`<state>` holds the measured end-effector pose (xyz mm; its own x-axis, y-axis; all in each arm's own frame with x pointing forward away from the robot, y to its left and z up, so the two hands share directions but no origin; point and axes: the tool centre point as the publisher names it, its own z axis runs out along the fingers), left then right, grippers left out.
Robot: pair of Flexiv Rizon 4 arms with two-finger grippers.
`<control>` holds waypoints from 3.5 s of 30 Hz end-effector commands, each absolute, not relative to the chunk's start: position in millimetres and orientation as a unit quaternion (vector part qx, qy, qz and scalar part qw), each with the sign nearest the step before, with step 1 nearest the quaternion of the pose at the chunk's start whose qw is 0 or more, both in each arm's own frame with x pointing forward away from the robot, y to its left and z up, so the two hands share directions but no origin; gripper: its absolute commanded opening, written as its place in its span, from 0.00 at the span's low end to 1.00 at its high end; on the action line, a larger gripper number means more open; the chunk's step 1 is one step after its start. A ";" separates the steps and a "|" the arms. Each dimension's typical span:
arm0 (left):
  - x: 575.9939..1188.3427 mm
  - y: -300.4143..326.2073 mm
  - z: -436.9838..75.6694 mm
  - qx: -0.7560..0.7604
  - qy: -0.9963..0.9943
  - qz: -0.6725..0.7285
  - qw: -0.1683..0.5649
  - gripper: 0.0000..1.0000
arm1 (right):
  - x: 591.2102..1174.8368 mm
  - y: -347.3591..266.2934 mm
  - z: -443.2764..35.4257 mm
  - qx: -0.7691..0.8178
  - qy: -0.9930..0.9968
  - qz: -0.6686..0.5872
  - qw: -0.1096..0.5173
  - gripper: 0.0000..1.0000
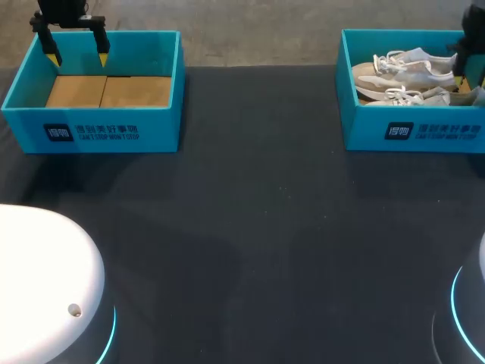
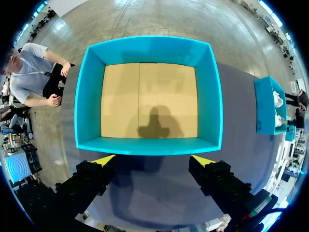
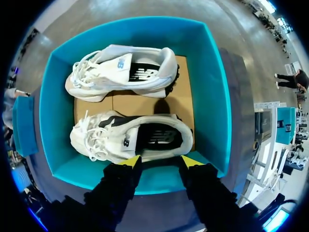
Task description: Take the shoe out of the shoebox, open the shoe tongue, remove and reinsert the insole, then place the shoe into the shoebox
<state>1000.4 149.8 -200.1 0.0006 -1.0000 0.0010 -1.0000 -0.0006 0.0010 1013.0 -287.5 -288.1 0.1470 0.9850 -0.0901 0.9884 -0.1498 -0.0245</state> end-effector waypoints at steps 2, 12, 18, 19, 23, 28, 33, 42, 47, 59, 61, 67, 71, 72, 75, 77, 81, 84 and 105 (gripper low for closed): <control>1000.3 149.8 -199.9 0.707 -0.707 0.000 0.000 1.00 | 1014.4 -295.2 -296.0 0.760 0.648 -0.045 0.018 0.48; 1000.3 149.8 -199.9 0.707 -0.707 0.000 0.000 1.00 | 1021.1 -308.5 -306.3 0.768 0.638 -0.053 0.024 0.50; 1000.3 149.8 -199.9 0.707 -0.707 0.000 0.000 1.00 | 1027.4 -318.5 -315.0 0.773 0.631 -0.059 0.030 0.52; 1000.3 149.8 -199.9 0.707 -0.707 0.000 0.000 1.00 | 1027.8 -320.0 -316.2 0.774 0.630 -0.058 0.029 0.54; 1000.3 149.8 -199.9 0.707 -0.707 0.000 0.000 1.00 | 1030.0 -325.9 -321.8 0.777 0.626 -0.058 0.026 0.56; 1000.3 149.8 -199.9 0.707 -0.707 0.000 0.000 1.00 | 1032.7 -331.7 -328.8 0.781 0.621 -0.064 0.025 0.51; 1000.3 149.8 -199.9 0.707 -0.707 0.000 0.000 1.00 | 1033.7 -336.2 -336.4 0.782 0.619 -0.067 0.020 0.49; 1000.3 149.8 -199.9 0.707 -0.707 0.000 0.000 1.00 | 1034.6 -342.1 -349.9 0.785 0.616 -0.066 0.008 0.53; 1000.3 149.8 -199.9 0.707 -0.707 0.000 0.000 1.00 | 1032.4 -342.7 -358.8 0.786 0.615 -0.068 0.001 0.53; 1000.3 149.8 -199.9 0.707 -0.707 0.000 0.000 1.00 | 1026.3 -339.4 -377.4 0.786 0.614 -0.070 -0.012 0.54; 1000.3 149.8 -199.9 0.707 -0.707 0.000 0.000 1.00 | 1025.9 -339.2 -378.0 0.786 0.614 -0.069 -0.012 0.54; 1000.3 149.8 -199.9 0.707 -0.707 0.000 0.000 1.00 | 1022.9 -339.0 -384.2 0.787 0.613 -0.070 -0.017 0.50; 1000.3 149.8 -199.9 0.707 -0.707 0.000 0.000 1.00 | 1021.0 -338.7 -385.2 0.788 0.611 -0.069 -0.019 0.44; 1000.3 149.8 -199.9 0.707 -0.707 0.000 0.000 1.00 | 1020.4 -338.5 -385.5 0.789 0.610 -0.068 -0.020 0.43; 1000.3 149.8 -199.9 0.707 -0.707 0.000 0.000 1.00 | 1018.9 -337.6 -386.9 0.790 0.610 -0.067 -0.022 0.33; 1000.3 149.8 -199.9 0.707 -0.707 0.000 0.000 1.00 | 1017.4 -336.1 -388.0 0.790 0.608 -0.066 -0.024 0.20; 1000.3 149.8 -199.9 0.707 -0.707 0.000 0.000 1.00 | 1014.3 -333.7 -386.2 0.793 0.605 -0.064 -0.025 0.00; 1000.3 149.8 -199.9 0.707 -0.707 0.000 0.000 1.00 | 1012.8 -331.4 -382.6 0.795 0.604 -0.062 -0.022 0.00; 1000.3 149.8 -199.9 0.707 -0.707 0.000 0.000 1.00 | 1013.2 -321.3 -312.4 0.803 0.593 -0.046 0.031 0.00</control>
<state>1000.4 149.8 -200.1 0.0006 -1.0000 0.0010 -1.0000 -0.0006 0.0011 1022.0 -325.6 -332.7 0.2918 0.9508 -0.1045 0.9548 -0.2960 -0.0270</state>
